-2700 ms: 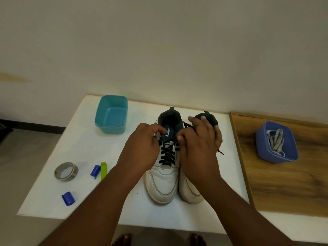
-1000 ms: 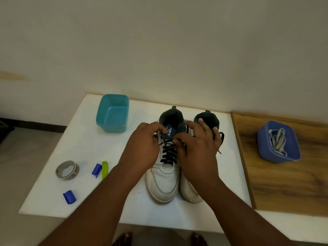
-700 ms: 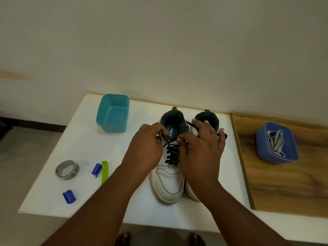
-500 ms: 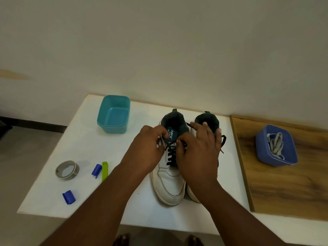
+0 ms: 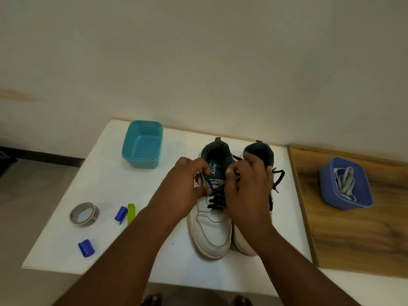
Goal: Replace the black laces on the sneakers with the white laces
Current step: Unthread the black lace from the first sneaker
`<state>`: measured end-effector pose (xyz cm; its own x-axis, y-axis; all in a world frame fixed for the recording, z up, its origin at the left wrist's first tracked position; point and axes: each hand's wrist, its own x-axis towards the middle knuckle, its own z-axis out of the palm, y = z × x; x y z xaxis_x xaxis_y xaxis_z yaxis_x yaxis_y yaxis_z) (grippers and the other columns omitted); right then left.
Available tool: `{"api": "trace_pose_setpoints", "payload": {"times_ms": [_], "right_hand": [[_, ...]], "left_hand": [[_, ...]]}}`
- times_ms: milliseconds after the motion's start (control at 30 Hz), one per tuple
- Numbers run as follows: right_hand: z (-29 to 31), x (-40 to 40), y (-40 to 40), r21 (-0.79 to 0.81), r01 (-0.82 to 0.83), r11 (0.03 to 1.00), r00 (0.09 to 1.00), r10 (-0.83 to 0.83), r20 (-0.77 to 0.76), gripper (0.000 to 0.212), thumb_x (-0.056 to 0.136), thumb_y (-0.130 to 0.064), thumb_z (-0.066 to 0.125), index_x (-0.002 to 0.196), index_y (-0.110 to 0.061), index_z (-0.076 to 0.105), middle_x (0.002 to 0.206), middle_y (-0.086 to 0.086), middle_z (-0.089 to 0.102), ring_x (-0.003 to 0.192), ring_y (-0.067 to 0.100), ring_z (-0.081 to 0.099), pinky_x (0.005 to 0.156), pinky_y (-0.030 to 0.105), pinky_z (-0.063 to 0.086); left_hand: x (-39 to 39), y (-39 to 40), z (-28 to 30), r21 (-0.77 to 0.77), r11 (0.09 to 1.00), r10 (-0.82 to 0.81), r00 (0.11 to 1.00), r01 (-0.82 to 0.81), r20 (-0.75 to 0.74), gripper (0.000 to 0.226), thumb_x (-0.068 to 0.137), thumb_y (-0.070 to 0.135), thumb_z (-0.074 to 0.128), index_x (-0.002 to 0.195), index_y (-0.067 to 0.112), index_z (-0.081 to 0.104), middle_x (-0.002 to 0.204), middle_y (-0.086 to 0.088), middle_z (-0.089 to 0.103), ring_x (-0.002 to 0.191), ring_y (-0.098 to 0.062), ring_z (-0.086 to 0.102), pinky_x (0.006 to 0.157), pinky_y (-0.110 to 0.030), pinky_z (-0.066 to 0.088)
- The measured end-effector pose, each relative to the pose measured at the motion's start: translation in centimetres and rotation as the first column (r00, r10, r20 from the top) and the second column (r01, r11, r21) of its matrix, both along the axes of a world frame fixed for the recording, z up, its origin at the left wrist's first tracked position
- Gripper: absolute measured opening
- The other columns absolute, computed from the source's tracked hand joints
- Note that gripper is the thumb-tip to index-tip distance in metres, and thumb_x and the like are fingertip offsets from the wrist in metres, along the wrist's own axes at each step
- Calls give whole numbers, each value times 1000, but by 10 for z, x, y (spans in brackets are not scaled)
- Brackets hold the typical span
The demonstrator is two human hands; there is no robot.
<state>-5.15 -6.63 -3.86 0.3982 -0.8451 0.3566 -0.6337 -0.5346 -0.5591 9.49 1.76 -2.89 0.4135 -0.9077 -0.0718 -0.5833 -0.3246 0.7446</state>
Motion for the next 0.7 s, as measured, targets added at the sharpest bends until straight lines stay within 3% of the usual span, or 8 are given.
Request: {"api": "trace_pose_setpoints", "payload": {"times_ms": [100,200,333,433,500,567,600,700], "right_hand": [[25,-5,-3,194,6,981,932,-76,354,11,104,-16,50,100,-20,60,112,-8,60,108,7,56,93,32,49],[52,-17,-5,280,-134,951,742,-91,664,24,104,-9,44,95,-23,62,87,2,67,79,18,63,71,27,52],[60,-31,-5,273,-219,937,700,-44,713,29,102,-16,42,77,-11,57,62,15,47,55,26,41,50,33,37],[54,-40,-10,258,-127,958,832,-39,553,42,104,-23,45,68,-2,52,56,11,46,51,26,41,48,29,33],[48,-48,-18,225,-80,971,991,52,125,46,105,-34,49,64,-12,53,53,2,49,47,15,47,48,25,34],[42,-55,-19,184,-41,982,914,111,-391,44,102,-45,49,65,-21,55,58,-2,54,51,10,52,51,24,35],[40,-54,-17,145,-35,989,849,106,-518,40,101,-46,49,69,-23,57,61,-4,55,54,8,52,52,23,34],[37,-46,-12,16,-96,995,906,94,-412,10,96,-37,60,95,-28,65,81,-11,56,68,6,51,63,22,39]], "left_hand": [[-1,2,1,9,999,-48,998,48,28,41,85,35,78,117,43,54,124,7,45,110,-13,58,90,-24,48],[-10,2,4,16,998,-60,989,59,135,39,90,50,64,128,47,56,149,2,35,137,-22,37,108,-38,38],[-23,-7,6,26,999,-50,940,44,337,27,95,54,51,120,52,63,166,2,14,154,-26,-3,122,-58,1],[-30,-12,7,109,994,-70,916,29,395,26,98,48,50,120,49,64,166,3,11,153,-26,-14,119,-61,-11],[-34,-14,7,128,992,-67,914,16,401,25,97,47,50,118,48,64,165,3,15,153,-27,-14,118,-63,-11],[-35,-17,8,134,991,-60,919,8,390,23,95,48,53,114,47,65,162,6,20,153,-27,-12,117,-63,-11],[-35,-17,8,129,992,-48,922,-2,385,22,94,49,54,112,46,66,160,7,23,153,-26,-10,117,-62,-11],[-35,-19,7,93,995,2,925,-41,381,19,92,51,59,106,43,70,155,9,31,154,-24,-3,118,-60,-9]]}}
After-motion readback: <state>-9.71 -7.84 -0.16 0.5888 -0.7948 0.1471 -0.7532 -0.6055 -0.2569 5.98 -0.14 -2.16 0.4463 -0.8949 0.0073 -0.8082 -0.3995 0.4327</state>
